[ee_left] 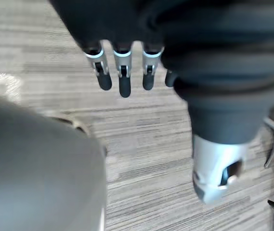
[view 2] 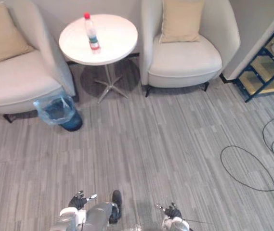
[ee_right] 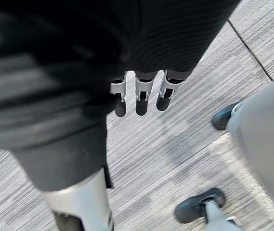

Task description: Gather rubbish on tea table into small bin, then transfer packed bag to large trash can.

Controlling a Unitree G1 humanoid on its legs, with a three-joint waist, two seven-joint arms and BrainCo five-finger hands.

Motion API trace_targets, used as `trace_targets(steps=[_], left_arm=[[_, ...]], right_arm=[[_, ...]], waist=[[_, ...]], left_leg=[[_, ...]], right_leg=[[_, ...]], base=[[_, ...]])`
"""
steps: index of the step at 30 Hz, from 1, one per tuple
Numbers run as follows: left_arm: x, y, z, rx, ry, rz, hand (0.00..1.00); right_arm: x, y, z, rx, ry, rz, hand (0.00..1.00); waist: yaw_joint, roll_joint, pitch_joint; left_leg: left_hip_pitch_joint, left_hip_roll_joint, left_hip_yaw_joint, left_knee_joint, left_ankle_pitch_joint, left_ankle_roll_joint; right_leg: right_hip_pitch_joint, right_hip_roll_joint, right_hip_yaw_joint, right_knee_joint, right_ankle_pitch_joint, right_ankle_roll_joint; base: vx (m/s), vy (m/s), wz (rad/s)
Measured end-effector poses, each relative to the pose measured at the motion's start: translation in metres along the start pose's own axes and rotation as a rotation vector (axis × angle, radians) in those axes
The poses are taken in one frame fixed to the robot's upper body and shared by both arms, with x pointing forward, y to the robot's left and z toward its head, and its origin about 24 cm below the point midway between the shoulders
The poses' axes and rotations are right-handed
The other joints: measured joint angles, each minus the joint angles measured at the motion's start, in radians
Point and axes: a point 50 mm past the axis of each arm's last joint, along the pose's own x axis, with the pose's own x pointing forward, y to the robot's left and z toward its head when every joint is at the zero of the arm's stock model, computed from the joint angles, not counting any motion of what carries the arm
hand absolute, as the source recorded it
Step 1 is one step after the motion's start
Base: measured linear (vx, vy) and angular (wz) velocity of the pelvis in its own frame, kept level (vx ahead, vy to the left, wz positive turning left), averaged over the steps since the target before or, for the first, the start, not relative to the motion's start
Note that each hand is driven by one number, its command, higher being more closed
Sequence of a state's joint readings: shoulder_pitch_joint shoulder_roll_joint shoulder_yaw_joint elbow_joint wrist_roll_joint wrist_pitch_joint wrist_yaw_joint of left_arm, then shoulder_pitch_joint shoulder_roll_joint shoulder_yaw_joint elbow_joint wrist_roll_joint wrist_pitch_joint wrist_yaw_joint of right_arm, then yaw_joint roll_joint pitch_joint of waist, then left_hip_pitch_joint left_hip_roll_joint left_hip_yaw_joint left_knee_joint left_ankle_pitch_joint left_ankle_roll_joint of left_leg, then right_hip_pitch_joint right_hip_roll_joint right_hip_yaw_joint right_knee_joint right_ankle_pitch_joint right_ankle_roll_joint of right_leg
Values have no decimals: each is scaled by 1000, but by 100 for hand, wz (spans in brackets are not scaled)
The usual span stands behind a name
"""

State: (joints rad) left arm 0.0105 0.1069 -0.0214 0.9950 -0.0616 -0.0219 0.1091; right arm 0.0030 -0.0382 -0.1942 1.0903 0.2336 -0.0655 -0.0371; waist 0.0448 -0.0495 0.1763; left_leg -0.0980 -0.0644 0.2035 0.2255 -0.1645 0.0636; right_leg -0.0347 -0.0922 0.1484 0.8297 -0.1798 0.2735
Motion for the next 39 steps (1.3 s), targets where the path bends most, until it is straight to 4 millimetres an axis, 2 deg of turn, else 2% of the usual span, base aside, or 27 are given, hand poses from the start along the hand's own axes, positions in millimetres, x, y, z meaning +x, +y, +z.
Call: trace_targets(steps=[1,2,3,4,7,8,9,10,11,12,14,15,17,19,21,24,25,26,27,29,31,33,34,35,37,38,39], left_arm=[[0,-2,-2,19,9,-10,0],[0,-5,-4,42,22,-23,0],[0,-6,-4,44,25,-24,0],[0,-6,-5,42,28,-26,0],[0,-7,-3,39,25,-27,0],[0,-7,-5,35,29,-26,0],[-1,-6,-5,34,30,-24,0],[-1,-4,-7,35,32,-21,0],[0,-6,-6,28,36,-21,0],[-1,-11,-7,-1,42,-29,0],[-1,-16,-7,-32,44,-34,0],[-1,-15,-6,-53,43,-26,0],[0,-19,2,-91,19,-30,0],[0,-20,8,-116,-9,-30,0],[0,-23,14,-130,-36,-40,0],[0,-26,21,-118,-68,-57,0],[0,-28,22,-104,-72,-66,0],[1,-27,22,-102,-72,-66,0],[1,-23,20,-86,-62,-59,0],[3,-16,21,-72,-60,-45,0],[4,-10,21,-60,-55,-30,0],[2,-9,7,-54,-12,-26,0],[1,-11,3,-37,0,-34,0],[3,-4,0,56,32,-34,0],[2,-3,-2,54,36,-28,0],[2,0,-3,54,39,-21,0],[2,1,-6,46,51,-14,0]], right_arm=[[0,-2,2,-4,-7,-4,0],[0,-4,4,-23,-12,-7,0],[0,-4,4,-29,-12,-8,0],[0,-5,5,-36,-17,-9,0],[1,-4,10,-44,-32,-1,0],[1,-4,12,-43,-42,4,0],[1,-3,11,-43,-40,6,0],[1,-3,9,-43,-36,7,0],[2,-6,12,-25,-39,3,0],[3,-10,18,-27,-55,-7,0],[3,-11,19,-12,-56,-12,0],[3,-10,19,-1,-57,-11,0],[1,-11,13,10,-45,-13,0],[0,-11,9,-9,-38,-12,0],[0,-8,12,-10,-55,-4,0],[1,-4,15,1,-57,2,0],[1,-5,15,-1,-53,-1,0],[2,-7,14,-10,-48,-7,0],[1,-3,8,-29,-25,6,0],[2,3,9,-33,-25,21,0],[3,4,11,-37,-28,22,0],[2,0,10,-52,-29,13,0],[2,-2,12,-58,-33,9,0],[2,-1,8,-48,-17,11,0],[2,-1,8,-49,-17,14,0],[1,0,4,-50,-7,15,0],[1,1,4,-37,-7,18,0]], waist=[[-11,4,2],[-15,15,8],[-18,17,10],[-26,20,13],[-44,21,18],[-46,17,21],[-47,9,23],[-47,1,23],[-47,13,32],[-45,44,30],[-45,62,33],[-45,67,34],[-38,74,47],[-16,72,50],[-8,69,50],[11,68,49],[12,67,50],[22,61,50],[23,45,35],[13,21,38],[23,13,39],[21,45,19],[20,55,13],[-2,14,38],[-8,12,37],[-8,-3,29],[-15,2,30]], left_leg=[[55,-1,-11,-18,-10,-1],[141,2,-27,-69,-10,-1],[171,4,-30,-88,-10,-1],[228,10,-47,-118,-10,0],[272,38,-85,-119,-10,-1],[292,52,-112,-119,-12,-3],[311,56,-140,-118,-30,-33],[312,54,-153,-117,-38,-44],[339,73,-202,-112,-90,-87],[331,105,-221,-98,-99,-99],[317,127,-228,-63,-101,-103],[277,143,-231,25,-105,-111],[130,202,-215,407,-97,-191],[55,244,-142,550,-120,-184],[-26,246,-73,551,-145,-150],[-110,180,-48,301,-120,-125],[-111,138,-57,106,-17,-127],[-97,119,-60,39,84,-126],[-45,82,-42,-23,123,-102],[-69,73,-24,42,100,-68],[-82,77,-6,136,93,-60],[-9,84,-22,96,14,-52],[45,83,-22,50,-19,-61],[239,48,-62,-56,-33,-40],[272,72,-84,-45,-37,-48],[276,71,-94,-26,-47,-63],[284,78,-130,-5,-85,-101]], right_leg=[[-49,-14,-55,114,-19,-16],[-109,-51,-157,190,-60,-93],[-127,-63,-189,194,-75,-119],[-175,-84,-247,151,-107,-173],[-235,-74,-299,-58,-125,-191],[-262,-51,-284,-211,-84,-209],[-254,-25,-236,-398,16,-214],[-246,-21,-216,-457,61,-215],[-242,-2,-206,-469,145,-242],[-243,22,-217,-452,100,-255],[-240,28,-247,-441,67,-267],[-224,34,-267,-442,44,-278],[-99,65,-309,-510,10,-304],[-10,78,-321,-556,-14,-323],[44,72,-328,-600,-23,-321],[88,43,-325,-640,-35,-298],[111,26,-317,-655,-45,-269],[128,15,-297,-665,-50,-255],[155,-7,-271,-698,-45,-237],[181,-26,-252,-742,-4,-216],[202,-38,-219,-731,33,-213],[165,-16,-202,-549,20,-177],[114,-24,-188,-400,-6,-136],[-121,-118,-318,58,-112,-183],[-160,-75,-356,-133,-124,-199],[-159,-55,-354,-343,-27,-250],[-132,-29,-340,-436,53,-279]], base=[[516,101,16],[410,56,20],[392,19,24],[299,-20,27],[382,-129,52],[387,-242,64],[393,-264,70],[474,-334,71],[360,-253,53],[349,-252,46],[261,-189,33],[388,-276,59],[412,-269,57],[275,-118,20],[256,-61,10],[295,63,-13],[325,109,-20],[546,156,-27],[465,130,-19],[428,141,-6],[414,179,-26],[255,126,-40],[672,19,29],[855,-56,64],[586,-153,59],[333,-194,27],[337,-172,22]])
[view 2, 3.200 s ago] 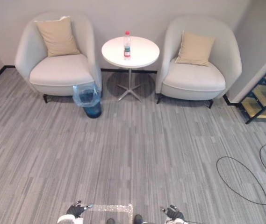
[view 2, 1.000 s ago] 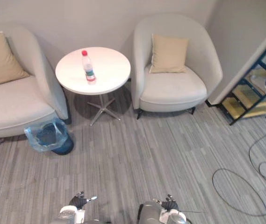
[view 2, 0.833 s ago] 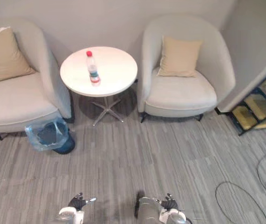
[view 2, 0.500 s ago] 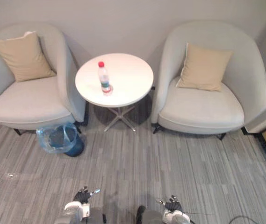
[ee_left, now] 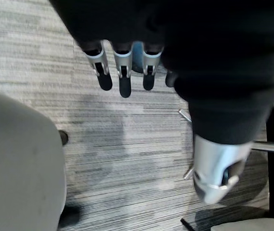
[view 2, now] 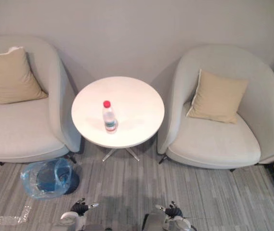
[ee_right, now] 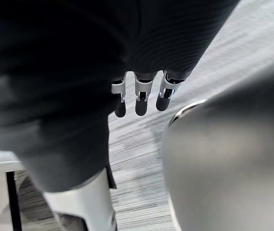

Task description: Gather rubbish on tea table into small bin, then transfer packed bag to large trash can.

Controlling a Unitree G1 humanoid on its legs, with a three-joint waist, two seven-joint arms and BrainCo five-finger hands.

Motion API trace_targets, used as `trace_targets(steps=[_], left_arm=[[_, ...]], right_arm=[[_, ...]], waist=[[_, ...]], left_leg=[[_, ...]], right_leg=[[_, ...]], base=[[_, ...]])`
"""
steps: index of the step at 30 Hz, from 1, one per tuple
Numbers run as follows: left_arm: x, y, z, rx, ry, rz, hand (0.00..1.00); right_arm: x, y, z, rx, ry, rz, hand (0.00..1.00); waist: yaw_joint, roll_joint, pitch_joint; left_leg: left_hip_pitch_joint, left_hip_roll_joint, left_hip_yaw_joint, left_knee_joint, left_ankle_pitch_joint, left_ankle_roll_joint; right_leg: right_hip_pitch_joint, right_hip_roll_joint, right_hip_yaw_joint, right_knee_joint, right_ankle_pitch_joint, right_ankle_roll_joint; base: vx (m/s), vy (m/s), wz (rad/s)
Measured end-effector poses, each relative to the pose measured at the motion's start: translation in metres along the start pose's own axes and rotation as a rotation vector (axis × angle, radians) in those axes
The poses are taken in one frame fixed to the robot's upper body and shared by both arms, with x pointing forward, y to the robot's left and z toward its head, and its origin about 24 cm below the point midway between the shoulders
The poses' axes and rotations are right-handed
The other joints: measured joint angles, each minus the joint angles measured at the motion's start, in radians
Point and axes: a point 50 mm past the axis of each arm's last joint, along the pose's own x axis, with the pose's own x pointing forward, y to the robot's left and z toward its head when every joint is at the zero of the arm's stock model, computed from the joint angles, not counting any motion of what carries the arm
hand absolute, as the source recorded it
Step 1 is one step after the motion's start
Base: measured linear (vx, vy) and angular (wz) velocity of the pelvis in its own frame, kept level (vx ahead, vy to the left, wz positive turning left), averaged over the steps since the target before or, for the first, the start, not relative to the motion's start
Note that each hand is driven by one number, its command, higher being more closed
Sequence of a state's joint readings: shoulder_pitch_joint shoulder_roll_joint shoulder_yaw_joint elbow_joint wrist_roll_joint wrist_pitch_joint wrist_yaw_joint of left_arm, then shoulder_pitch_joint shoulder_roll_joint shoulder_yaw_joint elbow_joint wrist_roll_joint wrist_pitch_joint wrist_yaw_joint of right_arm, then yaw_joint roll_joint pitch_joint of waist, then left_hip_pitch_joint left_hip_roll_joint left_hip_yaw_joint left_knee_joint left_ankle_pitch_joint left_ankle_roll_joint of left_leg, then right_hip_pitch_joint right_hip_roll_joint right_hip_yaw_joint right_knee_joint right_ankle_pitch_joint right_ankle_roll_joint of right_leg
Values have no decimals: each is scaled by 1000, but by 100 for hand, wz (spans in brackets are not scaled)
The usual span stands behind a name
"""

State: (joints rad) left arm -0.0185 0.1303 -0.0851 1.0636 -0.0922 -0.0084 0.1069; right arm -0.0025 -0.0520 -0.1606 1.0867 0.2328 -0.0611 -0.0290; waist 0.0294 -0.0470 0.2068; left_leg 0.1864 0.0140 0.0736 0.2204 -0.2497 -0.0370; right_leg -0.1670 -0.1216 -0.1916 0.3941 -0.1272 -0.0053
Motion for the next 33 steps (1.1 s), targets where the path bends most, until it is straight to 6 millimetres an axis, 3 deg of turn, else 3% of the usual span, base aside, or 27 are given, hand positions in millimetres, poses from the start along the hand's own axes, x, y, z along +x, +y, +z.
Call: trace_targets(steps=[3,5,9,10,11,12,13,14,16,17,20,26,29,33], left_arm=[[-1,-13,0,-23,3,-30,0],[0,-16,2,-48,1,-31,0],[0,-16,5,-68,-13,-29,0],[0,-17,8,-79,-24,-29,0],[0,-16,11,-84,-34,-27,0],[1,-12,13,-78,-40,-17,0],[1,-12,13,-77,-42,-17,0],[1,-12,14,-77,-47,-19,0],[0,-14,14,-71,-51,-25,0],[0,-15,12,-63,-49,-28,0],[0,-7,10,-31,-44,-12,0],[0,-6,4,-5,-24,-9,0],[-1,-6,2,-3,-21,-6,0],[-1,-5,2,15,-23,5,0]], right_arm=[[2,-7,10,1,-23,-19,0],[2,-10,7,8,-7,-31,0],[0,-15,-1,6,12,-45,0],[0,-16,-2,6,16,-51,0],[-1,-17,-3,5,19,-55,0],[0,-14,-1,7,14,-47,0],[0,-11,-1,10,15,-42,0],[0,-11,-1,10,15,-44,0],[1,-13,2,5,5,-47,0],[2,-12,8,-5,-10,-45,0],[2,-5,5,-31,-4,-30,0],[2,-3,7,-78,-20,-28,0],[2,-4,19,-142,-72,-38,0],[-2,-4,64,-267,-281,-43,0]], waist=[[-4,54,-5],[-4,70,0],[-1,57,0],[4,59,0],[14,55,1],[25,36,12],[27,35,14],[25,36,14],[25,53,14],[27,63,17],[27,27,8],[24,29,-6],[23,32,-10],[23,28,-22]], left_leg=[[-31,29,-65,-9,-10,-4],[-42,42,-80,-32,10,-12],[-106,22,-86,137,19,-21],[-163,20,-69,250,25,-31],[-205,17,-47,334,48,-68],[-229,11,-34,369,41,-62],[-236,11,-16,313,-35,-13],[-242,11,-9,259,-42,-14],[-242,18,-2,27,87,-23],[-232,26,-3,-25,175,-23],[-218,-5,-2,-74,183,-11],[-143,-36,3,-170,207,8],[-143,-39,-4,-186,214,7],[-150,-39,-20,-191,215,7]], right_leg=[[33,39,4,-53,14,-8],[67,49,-12,-67,9,-10],[154,36,-47,-161,-7,16],[176,31,-59,-185,-7,16],[197,15,-64,-204,-6,16],[212,-8,-67,-215,-6,17],[231,-22,-66,-223,-6,18],[235,-30,-67,-224,-6,18],[243,-30,-70,-224,-11,40],[259,-19,-49,-231,-21,76],[260,-41,-25,-255,-23,90],[287,-60,-16,-280,-25,106],[288,-57,-19,-294,-24,109],[294,-51,-30,-314,-22,109]], base=[[265,-97,14],[207,-76,22],[118,-19,38],[82,6,29],[102,34,30],[94,57,24],[76,84,23],[70,78,18],[78,97,2],[106,109,-4],[85,114,5],[52,49,-6],[43,-1,5],[56,-12,8]])
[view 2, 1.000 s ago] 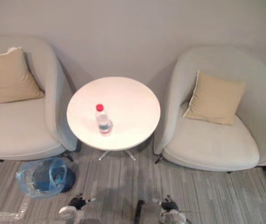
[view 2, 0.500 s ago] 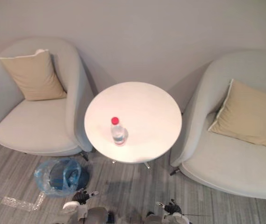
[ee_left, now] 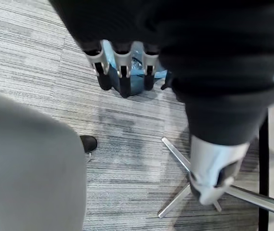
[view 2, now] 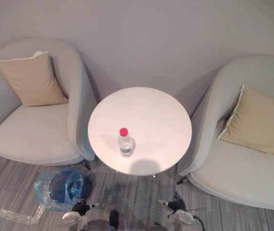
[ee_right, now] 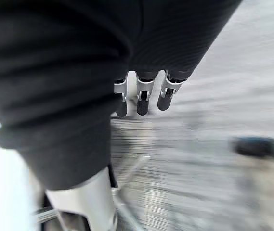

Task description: Gather rubbish on tea table into small bin, then transfer packed bag to large trash can.

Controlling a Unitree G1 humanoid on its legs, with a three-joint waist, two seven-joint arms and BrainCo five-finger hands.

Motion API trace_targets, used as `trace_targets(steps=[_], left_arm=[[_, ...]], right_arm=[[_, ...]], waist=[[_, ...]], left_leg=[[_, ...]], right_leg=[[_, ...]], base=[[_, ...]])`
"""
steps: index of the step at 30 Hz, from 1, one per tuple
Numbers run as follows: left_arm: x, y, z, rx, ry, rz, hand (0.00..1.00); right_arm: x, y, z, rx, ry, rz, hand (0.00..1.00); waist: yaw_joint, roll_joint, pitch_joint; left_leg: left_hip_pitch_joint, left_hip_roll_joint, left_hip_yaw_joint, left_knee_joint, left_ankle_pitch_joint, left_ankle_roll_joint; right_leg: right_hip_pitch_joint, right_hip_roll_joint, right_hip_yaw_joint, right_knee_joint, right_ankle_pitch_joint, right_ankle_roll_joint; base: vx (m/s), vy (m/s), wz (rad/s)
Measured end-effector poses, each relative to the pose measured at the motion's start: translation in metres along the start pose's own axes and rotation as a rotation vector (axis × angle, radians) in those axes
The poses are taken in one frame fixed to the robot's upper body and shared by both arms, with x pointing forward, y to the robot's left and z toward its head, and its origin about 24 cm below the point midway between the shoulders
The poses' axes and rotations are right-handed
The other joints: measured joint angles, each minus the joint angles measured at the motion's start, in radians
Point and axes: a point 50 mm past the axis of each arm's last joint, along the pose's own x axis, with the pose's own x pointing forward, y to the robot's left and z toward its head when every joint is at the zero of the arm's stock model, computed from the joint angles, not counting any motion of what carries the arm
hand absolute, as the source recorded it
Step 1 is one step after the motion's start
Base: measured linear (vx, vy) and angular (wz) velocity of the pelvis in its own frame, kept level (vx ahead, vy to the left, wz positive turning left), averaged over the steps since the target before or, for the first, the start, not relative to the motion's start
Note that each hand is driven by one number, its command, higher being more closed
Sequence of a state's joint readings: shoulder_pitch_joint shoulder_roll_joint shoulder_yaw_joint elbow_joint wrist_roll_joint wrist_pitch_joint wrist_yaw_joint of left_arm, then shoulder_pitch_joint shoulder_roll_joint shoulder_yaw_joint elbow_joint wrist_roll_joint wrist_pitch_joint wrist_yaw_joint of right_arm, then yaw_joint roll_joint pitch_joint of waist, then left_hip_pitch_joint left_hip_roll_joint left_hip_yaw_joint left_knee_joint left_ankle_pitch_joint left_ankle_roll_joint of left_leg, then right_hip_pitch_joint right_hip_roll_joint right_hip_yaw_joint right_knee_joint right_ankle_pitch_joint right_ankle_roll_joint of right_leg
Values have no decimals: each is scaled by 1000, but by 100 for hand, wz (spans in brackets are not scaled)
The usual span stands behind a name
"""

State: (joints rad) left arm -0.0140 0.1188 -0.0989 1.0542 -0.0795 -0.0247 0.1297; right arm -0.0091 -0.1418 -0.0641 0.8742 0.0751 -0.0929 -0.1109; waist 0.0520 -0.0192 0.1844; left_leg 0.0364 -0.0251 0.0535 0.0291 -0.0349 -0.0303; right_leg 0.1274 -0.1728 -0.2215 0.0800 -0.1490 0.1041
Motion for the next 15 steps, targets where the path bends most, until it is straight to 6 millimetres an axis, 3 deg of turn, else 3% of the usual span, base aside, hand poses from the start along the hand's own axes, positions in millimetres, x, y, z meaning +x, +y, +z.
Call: trace_targets(steps=[4,10,15], left_arm=[[-1,1,-4,-6,2,10,0],[-2,6,-6,-32,7,43,0],[-3,7,-6,-35,-4,46,0]], right_arm=[[-3,-4,37,-80,-197,-7,0],[-13,3,63,-127,-350,13,0],[-25,23,92,-164,-509,98,0]], waist=[[0,-8,-9],[1,-17,-16],[6,-23,-20]], left_leg=[[-3,1,-12,-9,0,0],[-19,-1,-21,-10,1,0],[-27,-3,-38,-10,6,4]], right_leg=[[10,6,-11,-25,6,-4],[11,8,-15,-53,21,-7],[12,10,-30,-53,23,-9]], base=[[44,-11,9],[9,2,4],[-18,-7,10]])
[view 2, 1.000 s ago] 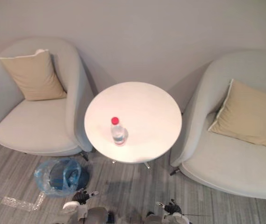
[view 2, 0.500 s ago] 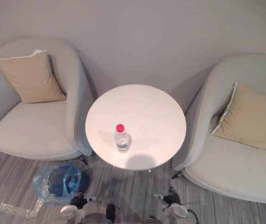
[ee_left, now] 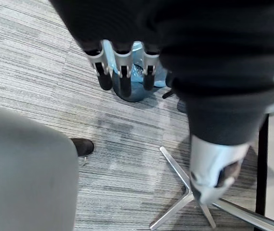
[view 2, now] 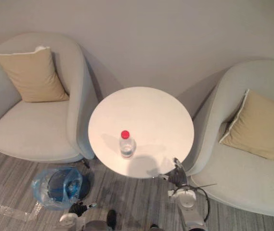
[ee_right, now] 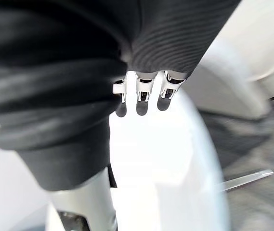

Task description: Gather rubbish on tea table into small bin, then transfer packed bag to large trash can.

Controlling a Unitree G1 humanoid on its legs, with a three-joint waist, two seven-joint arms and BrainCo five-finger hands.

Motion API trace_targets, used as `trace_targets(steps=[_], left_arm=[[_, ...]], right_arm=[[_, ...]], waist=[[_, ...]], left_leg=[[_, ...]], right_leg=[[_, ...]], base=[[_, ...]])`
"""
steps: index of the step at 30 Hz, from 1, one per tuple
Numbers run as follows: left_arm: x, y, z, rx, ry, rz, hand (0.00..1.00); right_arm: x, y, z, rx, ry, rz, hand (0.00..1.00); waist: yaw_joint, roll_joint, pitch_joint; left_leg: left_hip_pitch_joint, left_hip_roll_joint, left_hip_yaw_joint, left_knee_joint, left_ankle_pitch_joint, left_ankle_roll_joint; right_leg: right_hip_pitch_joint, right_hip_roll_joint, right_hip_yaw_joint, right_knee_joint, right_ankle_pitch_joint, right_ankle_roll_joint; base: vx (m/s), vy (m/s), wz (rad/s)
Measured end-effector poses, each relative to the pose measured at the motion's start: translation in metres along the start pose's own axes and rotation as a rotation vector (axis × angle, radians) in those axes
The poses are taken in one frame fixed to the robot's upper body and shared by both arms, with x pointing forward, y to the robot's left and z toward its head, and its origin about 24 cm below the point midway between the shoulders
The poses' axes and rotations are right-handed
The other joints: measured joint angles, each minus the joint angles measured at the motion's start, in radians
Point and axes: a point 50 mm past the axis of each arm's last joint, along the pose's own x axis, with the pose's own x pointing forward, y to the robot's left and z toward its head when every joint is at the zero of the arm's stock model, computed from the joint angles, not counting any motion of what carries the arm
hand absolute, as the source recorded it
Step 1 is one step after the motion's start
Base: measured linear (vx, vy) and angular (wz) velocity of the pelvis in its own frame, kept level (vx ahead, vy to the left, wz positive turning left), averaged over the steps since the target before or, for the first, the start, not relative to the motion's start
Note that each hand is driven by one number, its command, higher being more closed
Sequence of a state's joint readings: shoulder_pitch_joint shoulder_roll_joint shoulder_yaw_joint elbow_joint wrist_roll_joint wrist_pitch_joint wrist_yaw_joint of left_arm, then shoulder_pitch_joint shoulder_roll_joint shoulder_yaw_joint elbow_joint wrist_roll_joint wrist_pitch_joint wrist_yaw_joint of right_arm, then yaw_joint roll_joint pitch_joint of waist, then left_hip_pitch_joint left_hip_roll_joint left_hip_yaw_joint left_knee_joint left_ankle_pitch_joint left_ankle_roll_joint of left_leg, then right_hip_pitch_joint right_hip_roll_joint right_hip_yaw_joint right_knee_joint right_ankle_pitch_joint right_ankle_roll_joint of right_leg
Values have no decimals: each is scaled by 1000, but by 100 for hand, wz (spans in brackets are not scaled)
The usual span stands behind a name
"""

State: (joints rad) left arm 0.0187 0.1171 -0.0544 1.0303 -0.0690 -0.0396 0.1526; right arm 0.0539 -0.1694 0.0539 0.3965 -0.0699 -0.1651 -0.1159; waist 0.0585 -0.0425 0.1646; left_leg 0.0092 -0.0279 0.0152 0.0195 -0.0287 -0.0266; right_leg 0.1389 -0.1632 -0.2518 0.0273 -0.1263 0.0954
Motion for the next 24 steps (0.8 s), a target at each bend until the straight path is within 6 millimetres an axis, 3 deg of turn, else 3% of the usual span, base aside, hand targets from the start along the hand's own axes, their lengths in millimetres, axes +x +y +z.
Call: trace_targets(steps=[11,24], left_arm=[[0,1,0,-21,-3,10,0],[-1,-3,10,-39,-56,0,0]], right_arm=[[9,19,23,-38,-94,97,0],[32,24,60,-62,-212,98,0]], waist=[[6,-1,-1],[50,20,17]], left_leg=[[-26,-2,-53,-37,44,-4],[-65,-9,-99,-37,59,-4]], right_leg=[[-19,6,-37,-1,1,0],[-26,11,-84,-18,7,-4]], base=[[-37,-20,13],[-6,-9,11]])
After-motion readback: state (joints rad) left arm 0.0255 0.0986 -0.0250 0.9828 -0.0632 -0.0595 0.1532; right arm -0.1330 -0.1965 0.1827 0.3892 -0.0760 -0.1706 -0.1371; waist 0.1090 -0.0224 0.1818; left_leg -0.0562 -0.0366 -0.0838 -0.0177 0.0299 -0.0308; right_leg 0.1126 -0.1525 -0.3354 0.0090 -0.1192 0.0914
